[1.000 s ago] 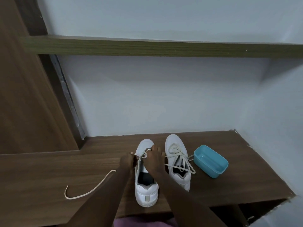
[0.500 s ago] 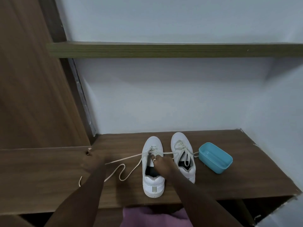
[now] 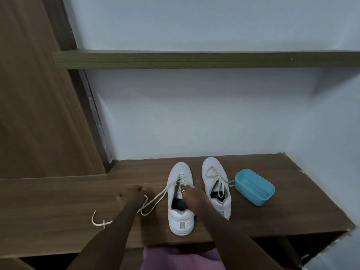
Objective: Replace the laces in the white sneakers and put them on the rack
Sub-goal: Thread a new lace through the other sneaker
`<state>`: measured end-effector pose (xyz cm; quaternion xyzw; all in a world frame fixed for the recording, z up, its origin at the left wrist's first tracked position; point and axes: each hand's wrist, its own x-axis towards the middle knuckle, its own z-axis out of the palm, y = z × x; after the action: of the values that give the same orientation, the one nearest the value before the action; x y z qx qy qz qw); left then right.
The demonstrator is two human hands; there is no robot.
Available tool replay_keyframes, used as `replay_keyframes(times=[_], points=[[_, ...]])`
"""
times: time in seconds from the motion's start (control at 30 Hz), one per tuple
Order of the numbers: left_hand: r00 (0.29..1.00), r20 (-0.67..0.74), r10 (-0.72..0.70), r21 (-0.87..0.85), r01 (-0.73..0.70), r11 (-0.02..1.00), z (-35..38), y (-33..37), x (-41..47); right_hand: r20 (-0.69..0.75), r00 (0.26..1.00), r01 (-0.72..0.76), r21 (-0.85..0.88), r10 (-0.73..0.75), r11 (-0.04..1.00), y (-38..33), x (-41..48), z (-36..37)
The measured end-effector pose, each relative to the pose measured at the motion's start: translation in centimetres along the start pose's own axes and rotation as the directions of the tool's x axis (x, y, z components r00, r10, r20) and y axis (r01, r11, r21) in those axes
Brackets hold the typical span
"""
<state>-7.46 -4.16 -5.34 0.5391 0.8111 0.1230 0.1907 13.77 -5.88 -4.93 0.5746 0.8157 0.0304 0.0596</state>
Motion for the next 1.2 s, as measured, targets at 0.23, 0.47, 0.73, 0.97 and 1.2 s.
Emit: replay_keyframes(times=[0.23, 0.47, 0.73, 0.97, 1.2], points=[[0.941, 0.099, 0.323, -0.128, -0.31, 0.942, 2.9, 7.5, -0.1, -0.026, 1.0, -0.015, 0.071, 0.016, 0.997, 0.2, 0.4, 1.0], [0.988, 0.014, 0.151, 0.006, -0.151, 0.989, 3.3, 7.3, -0.5, -0.01, 0.999, -0.038, 0.084, 0.039, 0.996, 0.2, 0.5, 1.1], [0.996, -0.08, -0.044, 0.001, 0.045, 0.999, 2.3, -0.6, 0.8, 0.004, 0.994, -0.109, 0.121, 0.109, 0.987, 0.0, 0.1, 0.8], [0.972, -0.21, -0.101, 0.16, 0.136, 0.978, 0.7, -5.8, 0.3, 0.022, 0.992, -0.123, 0.114, 0.121, 0.986, -0.4, 0.2, 0.5], [0.98, 0.172, 0.101, 0.017, -0.105, 0.994, 1.0, -3.8, 0.4, 0.025, 0.993, -0.12, 0.109, 0.118, 0.987, -0.3, 0.0, 0.3]])
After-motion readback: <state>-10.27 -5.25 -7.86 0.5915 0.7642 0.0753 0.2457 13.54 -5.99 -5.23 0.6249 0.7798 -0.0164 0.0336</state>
